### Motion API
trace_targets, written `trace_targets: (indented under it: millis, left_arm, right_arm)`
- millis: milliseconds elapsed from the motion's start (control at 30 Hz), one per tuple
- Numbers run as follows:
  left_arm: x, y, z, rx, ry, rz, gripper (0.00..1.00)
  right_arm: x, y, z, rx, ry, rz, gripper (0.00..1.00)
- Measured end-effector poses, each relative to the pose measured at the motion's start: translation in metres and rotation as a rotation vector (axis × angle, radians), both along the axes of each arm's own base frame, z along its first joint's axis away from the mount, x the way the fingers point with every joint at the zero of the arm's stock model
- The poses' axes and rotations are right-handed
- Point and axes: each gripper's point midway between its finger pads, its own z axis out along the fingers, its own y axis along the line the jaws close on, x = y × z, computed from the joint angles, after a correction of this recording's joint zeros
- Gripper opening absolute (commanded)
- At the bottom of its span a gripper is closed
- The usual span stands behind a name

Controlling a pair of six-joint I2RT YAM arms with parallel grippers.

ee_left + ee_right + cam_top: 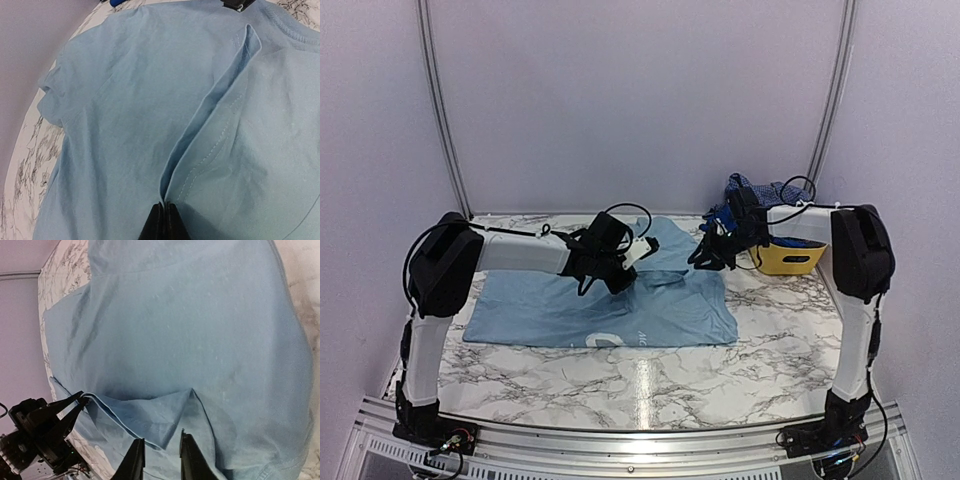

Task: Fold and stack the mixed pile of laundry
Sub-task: Adjust the 1/3-folded T-shirt at the center of the board, then move the 1/3-folded T-shirt to the center of the board.

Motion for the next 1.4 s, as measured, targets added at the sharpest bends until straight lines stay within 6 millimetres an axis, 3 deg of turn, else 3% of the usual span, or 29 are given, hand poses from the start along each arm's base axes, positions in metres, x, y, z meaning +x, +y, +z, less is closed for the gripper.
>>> trace_targets:
  millis: [67, 100, 167, 233, 400, 533, 667, 733, 833, 967, 1167, 1300, 1400]
  left_arm:
    - [0.005, 0.006, -0.001, 0.011, -0.009, 0.032, 0.34]
    - [0.008, 0.009, -0.002, 0.016, -0.013, 0.056, 0.47]
    - [0.014, 0.017, -0.002, 0.027, -0.024, 0.1, 0.82]
    - [0.022, 0.027, -0.001, 0.031, -0.034, 0.165, 0.98]
    - [0.035, 0.057, 0.017, -0.042, -0.014, 0.322, 0.99]
    - [0.043, 0.092, 0.069, -0.205, 0.023, 0.477, 0.99]
    - [0.04, 0.127, 0.121, -0.411, 0.106, 0.574, 0.99]
    - [0.024, 0.149, 0.124, -0.472, 0.17, 0.622, 0.99]
    - [-0.014, 0.181, 0.101, -0.494, 0.289, 0.72, 0.99]
    - [-0.067, 0.214, 0.051, -0.469, 0.456, 0.852, 0.99]
    - [-0.112, 0.295, -0.015, -0.415, 0.613, 1.208, 0.99]
    - [-0.141, 0.318, -0.041, -0.341, 0.676, 1.344, 0.99]
    - [-0.151, 0.324, -0.046, -0.339, 0.682, 1.396, 0.99]
  right_arm:
    - [0.006, 0.002, 0.003, 0.0, -0.015, -0.001, 0.42]
    - [0.01, 0.003, 0.007, 0.0, -0.026, -0.003, 0.47]
    - [0.015, 0.003, 0.014, -0.006, -0.055, -0.001, 0.52]
    - [0.019, 0.003, 0.022, -0.013, -0.085, 0.006, 0.54]
    - [0.009, 0.006, 0.037, -0.053, -0.149, 0.067, 0.55]
    - [-0.02, 0.03, 0.046, -0.083, -0.198, 0.195, 0.55]
    - [-0.058, 0.052, 0.028, -0.111, -0.179, 0.317, 0.55]
    - [-0.076, 0.055, 0.011, -0.127, -0.143, 0.355, 0.55]
    - [-0.099, 0.046, -0.019, -0.159, -0.071, 0.378, 0.54]
    - [-0.127, 0.026, -0.053, -0.197, 0.02, 0.387, 0.53]
    - [-0.135, 0.018, -0.055, -0.205, -0.022, 0.4, 0.52]
    - [-0.136, 0.016, -0.056, -0.211, -0.054, 0.413, 0.52]
    - [-0.136, 0.013, -0.056, -0.224, -0.074, 0.416, 0.52]
